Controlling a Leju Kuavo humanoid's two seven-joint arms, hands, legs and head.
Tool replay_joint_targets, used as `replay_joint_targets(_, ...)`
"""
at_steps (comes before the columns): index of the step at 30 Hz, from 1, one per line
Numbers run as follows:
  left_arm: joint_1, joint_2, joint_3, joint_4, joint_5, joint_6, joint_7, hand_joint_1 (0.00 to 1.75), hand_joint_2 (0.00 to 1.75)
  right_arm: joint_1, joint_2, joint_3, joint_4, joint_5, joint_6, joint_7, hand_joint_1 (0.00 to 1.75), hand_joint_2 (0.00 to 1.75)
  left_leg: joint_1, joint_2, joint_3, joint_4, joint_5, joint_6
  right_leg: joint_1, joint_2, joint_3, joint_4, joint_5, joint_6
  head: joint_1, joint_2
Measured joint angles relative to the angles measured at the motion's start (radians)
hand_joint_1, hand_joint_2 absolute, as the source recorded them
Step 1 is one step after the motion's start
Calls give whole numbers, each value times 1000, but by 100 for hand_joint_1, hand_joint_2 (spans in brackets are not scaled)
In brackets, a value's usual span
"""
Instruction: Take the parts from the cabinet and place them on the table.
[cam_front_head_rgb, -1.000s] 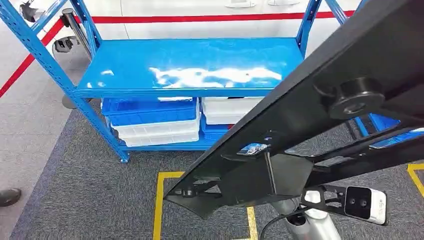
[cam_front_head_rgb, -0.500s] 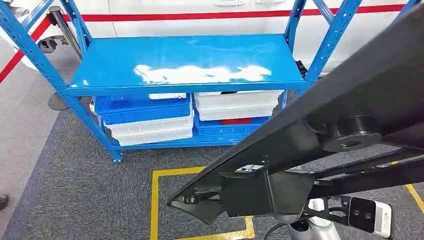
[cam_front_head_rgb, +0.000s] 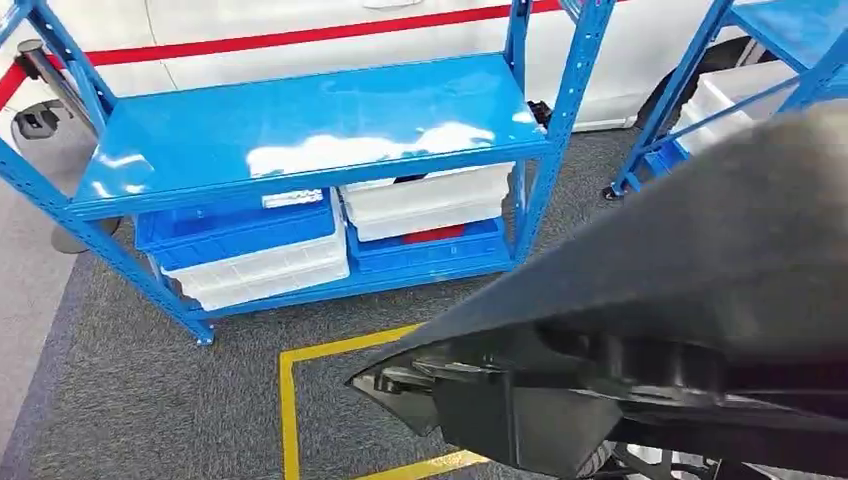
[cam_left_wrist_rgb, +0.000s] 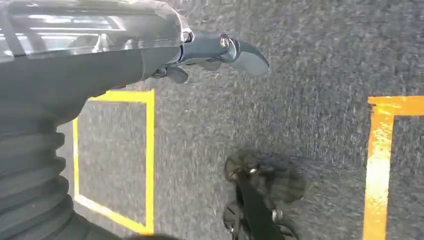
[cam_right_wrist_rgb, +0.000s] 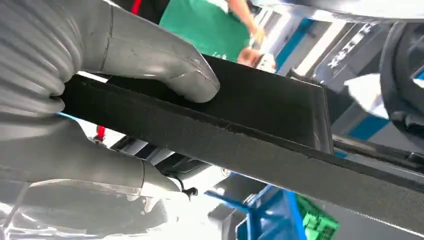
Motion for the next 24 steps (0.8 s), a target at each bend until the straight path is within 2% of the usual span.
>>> replay_joint_targets(1, 2, 0, 0, 0, -3, -7, -1, 0, 175, 7, -1, 5, -3, 5, -12, 0, 175, 175, 0, -2, -24, 52, -9, 1, 3, 11, -2, 1, 1, -2, 0, 0)
replay_joint_targets(2, 4, 0, -1, 0, -4, -13, -1, 0, 175, 12, -3, 9, -6, 10, -20, 0, 175, 175, 0, -2, -20, 46, 7, 5, 5, 21, -2, 1, 2, -1, 0, 0)
replay_joint_targets(3, 5, 0, -3, 0, -6, -19, -1, 0, 175, 16, -5, 13, -10, 13, -27, 0, 175, 175, 0, -4, 7, -9, 45, 9, 7, 33, -2, 2, 3, -1, 0, 0)
replay_joint_targets(4, 4, 0, -6, 0, -8, -25, -1, 0, 175, 21, -6, 16, -15, 14, -33, 0, 175, 175, 0, -9, 46, -91, 91, 15, 8, 43, 0, 3, 3, 0, 0, 0)
replay_joint_targets(5, 4, 0, -9, 0, -11, -28, -1, 0, 175, 25, -7, 18, -20, 15, -36, 0, 175, 175, -1, -27, 91, -184, 134, 22, 9, 52, 2, 4, 3, 1, 0, 0)
replay_joint_targets(6, 6, 0, -11, 0, -15, -32, -1, 0, 175, 29, -8, 19, -24, 17, -41, 0, 175, 175, -2, -69, 117, -245, 143, 32, 7, 60, 0, 4, 4, 3, 0, 0)
replay_joint_targets(7, 7, 0, -15, 0, -16, -34, 0, 0, 175, 33, -11, 22, -26, 20, -47, 0, 175, 175, 0, -76, 123, -270, 137, 31, 13, 69, -6, 10, 4, 12, 0, 0)
replay_joint_targets(8, 5, 0, -19, 0, -19, -34, 3, 0, 175, 41, -13, 24, -28, 22, -52, 0, 175, 175, -5, -67, 122, -264, 138, 30, 7, 77, -12, 8, 9, 19, 0, 0)
replay_joint_targets(10, 5, 0, -21, 0, -19, -36, 6, 0, 175, 54, -17, 28, -31, 26, -57, 0, 175, 175, -9, -55, 122, -264, 142, 38, 3, 94, -16, 4, 16, 33, 0, 0)
replay_joint_targets(11, 4, -3, -22, 0, -19, -37, 7, 0, 175, 55, -20, 28, -31, 26, -58, 0, 175, 175, 8, -43, 125, -280, 152, 46, 7, 95, -19, 10, 12, 39, 0, 0)
replay_joint_targets(12, 3, -5, -23, 0, -19, -38, 8, 0, 175, 58, -23, 28, -31, 24, -60, 0, 175, 175, 2, -31, 128, -285, 156, 49, 9, 51, -28, 31, -6, 44, 0, 0)
replay_joint_targets(13, 5, -6, -23, 0, -19, -38, 9, 0, 175, 57, -26, 28, -31, 22, -61, 0, 175, 175, 1, -21, 127, -285, 157, 58, 8, 22, -56, 86, -46, 46, 0, 0)
replay_joint_targets(15, 9, -6, -23, 0, -20, -37, 18, 0, 175, 58, -30, 29, -27, 16, -57, 0, 175, 175, -3, 2, 124, -284, 157, 58, 1, 2, -128, 238, -117, 54, 0, 0)
replay_joint_targets(16, 10, -6, -23, 0, -24, -34, 20, 0, 175, 58, -31, 28, -22, 8, -50, 0, 175, 175, -3, 14, 121, -283, 157, 58, -2, 0, -156, 294, -132, 59, 0, 0)
replay_joint_targets(17, 10, -6, -23, 0, -24, -34, 20, 0, 175, 58, -32, 27, -18, 1, -46, 0, 175, 175, -3, 26, 120, -282, 156, 57, -5, -2, -159, 301, -121, 62, 0, 0)
replay_joint_targets(18, 9, -7, -23, 0, -24, -37, 20, 0, 175, 57, -32, 27, -13, -5, -40, 0, 175, 175, -3, 35, 120, -280, 155, 55, -8, -7, -135, 259, -89, 64, 0, 0)
replay_joint_targets(19, 7, -8, -23, 0, -23, -42, 18, 0, 175, 56, -34, 26, -10, -7, -34, 0, 175, 175, -2, 43, 121, -277, 152, 52, -11, -14, -93, 183, -49, 65, 0, 0)
replay_joint_targets(20, 6, -8, -23, 0, -22, -45, 17, 0, 175, 55, -35, 25, -8, -9, -31, 0, 175, 175, -2, 50, 122, -275, 150, 49, -12, -30, -41, 90, -11, 64, 0, 0)
replay_joint_targets(21, 6, -9, -23, 0, -17, -48, 16, 0, 175, 52, -36, 23, -5, -11, -25, 0, 175, 175, -4, 57, 124, -270, 146, 42, -10, -68, -2, 11, -8, 58, 0, 0)
replay_joint_targets(22, 6, -8, -23, 0, -15, -48, 14, 0, 175, 51, -37, 22, -1, -15, -18, 0, 175, 175, -11, 62, 124, -268, 142, 36, -2, -83, -2, 12, -9, 46, 0, 0)
replay_joint_targets(23, 6, -7, -23, 0, -14, -48, 13, 0, 175, 47, -37, 19, 5, -22, -9, 0, 175, 175, -10, 67, 125, -269, 142, 29, 0, -66, -6, 16, -8, 40, 0, 0)
replay_joint_targets(24, 5, -6, -23, 0, -14, -48, 13, 0, 175, 44, -37, 17, 12, -25, -6, 0, 175, 175, -11, 76, 127, -270, 142, 23, 2, -58, -9, 16, -8, 35, 0, 0)
